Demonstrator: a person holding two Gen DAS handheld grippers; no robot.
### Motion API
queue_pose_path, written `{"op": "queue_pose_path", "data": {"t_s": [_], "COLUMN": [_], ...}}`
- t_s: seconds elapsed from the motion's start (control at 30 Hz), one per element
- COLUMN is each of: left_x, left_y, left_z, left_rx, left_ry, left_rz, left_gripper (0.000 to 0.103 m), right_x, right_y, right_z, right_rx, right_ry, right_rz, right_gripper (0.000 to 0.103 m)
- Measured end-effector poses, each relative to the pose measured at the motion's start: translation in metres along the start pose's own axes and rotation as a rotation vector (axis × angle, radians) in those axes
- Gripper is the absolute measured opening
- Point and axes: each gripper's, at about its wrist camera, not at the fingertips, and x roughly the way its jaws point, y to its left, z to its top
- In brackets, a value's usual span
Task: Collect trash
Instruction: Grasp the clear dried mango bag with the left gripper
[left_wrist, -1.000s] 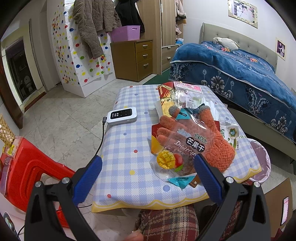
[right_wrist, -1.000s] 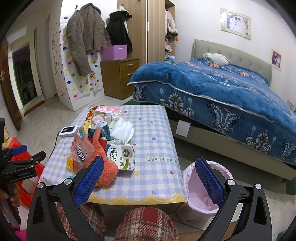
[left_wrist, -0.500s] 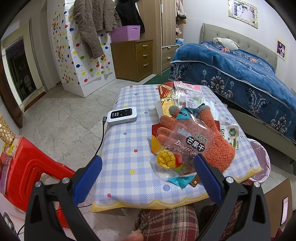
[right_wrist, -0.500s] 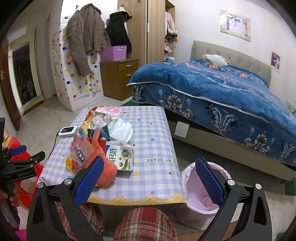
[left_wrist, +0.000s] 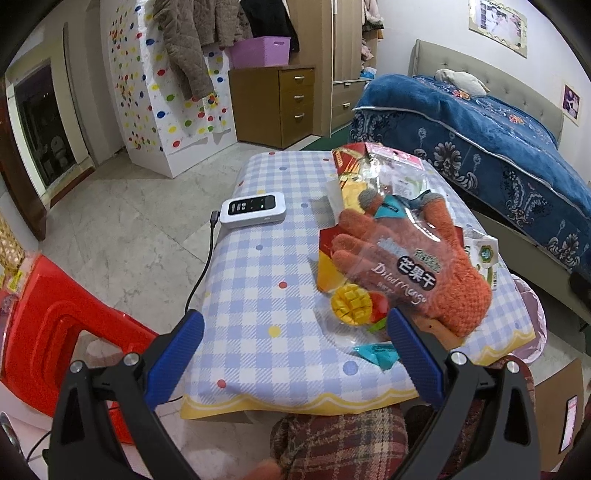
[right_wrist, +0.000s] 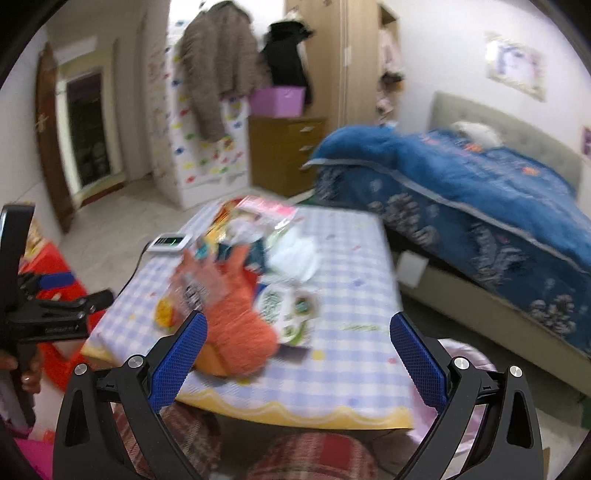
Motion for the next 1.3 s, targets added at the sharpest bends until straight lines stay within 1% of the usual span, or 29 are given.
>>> {"op": "queue_pose_path", "data": {"t_s": [0.03, 0.13, 0.27, 0.4, 0.43, 0.47, 0.6, 0.7, 0.77, 0.83, 0.97, 1.0, 1.07, 1.1, 1.13, 1.17, 1.2, 1.27, 1.3], "left_x": [0.003, 0.01, 0.021, 0.033, 0.037, 0.039, 0.052, 0.06, 0.069, 0.073, 0.075, 0.076, 0.075, 0.075, 0.075, 0.075, 0.074, 0.068, 0.063], "left_y": [0.001, -0.002, -0.025, -0.047, -0.054, -0.057, -0.068, -0.076, -0.08, -0.078, -0.072, -0.069, -0.065, -0.063, -0.061, -0.058, -0.055, -0.05, -0.047], "left_z": [-0.001, -0.008, -0.02, -0.026, -0.028, -0.028, -0.027, -0.027, -0.027, -0.027, -0.024, -0.024, -0.024, -0.023, -0.023, -0.023, -0.022, -0.022, -0.022], "left_rx": [0.0, 0.02, 0.079, 0.122, 0.138, 0.145, 0.165, 0.189, 0.203, 0.189, 0.165, 0.155, 0.138, 0.133, 0.127, 0.119, 0.111, 0.106, 0.105], "left_ry": [0.004, 0.007, 0.003, 0.002, -0.005, -0.006, 0.004, -0.001, 0.01, -0.001, 0.005, 0.012, 0.018, 0.024, 0.028, 0.036, 0.04, 0.025, 0.013], "left_rz": [-0.006, -0.037, -0.093, -0.137, -0.141, -0.14, -0.142, -0.129, -0.127, -0.136, -0.167, -0.186, -0.204, -0.21, -0.217, -0.222, -0.226, -0.22, -0.217], "left_gripper": [0.096, 0.096, 0.096, 0.096, 0.096, 0.094, 0.091, 0.087, 0.083, 0.083, 0.071, 0.069, 0.059, 0.056, 0.046, 0.04, 0.038, 0.026, 0.023], "right_x": [0.009, 0.017, 0.025, 0.029, 0.029, 0.029, 0.034, 0.035, 0.035, 0.035, 0.032, 0.032, 0.031, 0.03, 0.029, 0.028, 0.027, 0.024, 0.022], "right_y": [0.006, 0.016, 0.009, -0.002, -0.005, -0.007, -0.018, -0.023, -0.026, -0.026, -0.027, -0.027, -0.027, -0.028, -0.027, -0.027, -0.026, -0.025, -0.024], "right_z": [0.0, 0.0, -0.002, -0.004, -0.005, -0.006, -0.008, -0.01, -0.011, -0.012, -0.014, -0.015, -0.016, -0.017, -0.017, -0.018, -0.019, -0.019, -0.018], "right_rx": [-0.026, -0.063, -0.049, -0.03, -0.028, -0.026, 0.008, 0.022, 0.034, 0.039, 0.037, 0.04, 0.042, 0.044, 0.044, 0.042, 0.041, 0.037, 0.035], "right_ry": [0.026, 0.029, 0.026, 0.034, 0.034, 0.036, 0.056, 0.058, 0.059, 0.059, 0.054, 0.054, 0.054, 0.054, 0.054, 0.053, 0.052, 0.047, 0.042], "right_rz": [0.01, -0.038, -0.094, -0.099, -0.101, -0.105, -0.104, -0.097, -0.088, -0.084, -0.079, -0.078, -0.077, -0.075, -0.073, -0.072, -0.072, -0.069, -0.069], "right_gripper": [0.098, 0.098, 0.094, 0.09, 0.083, 0.07, 0.069, 0.069, 0.069, 0.069, 0.069, 0.069, 0.069, 0.069, 0.069, 0.069, 0.069, 0.069, 0.069]}}
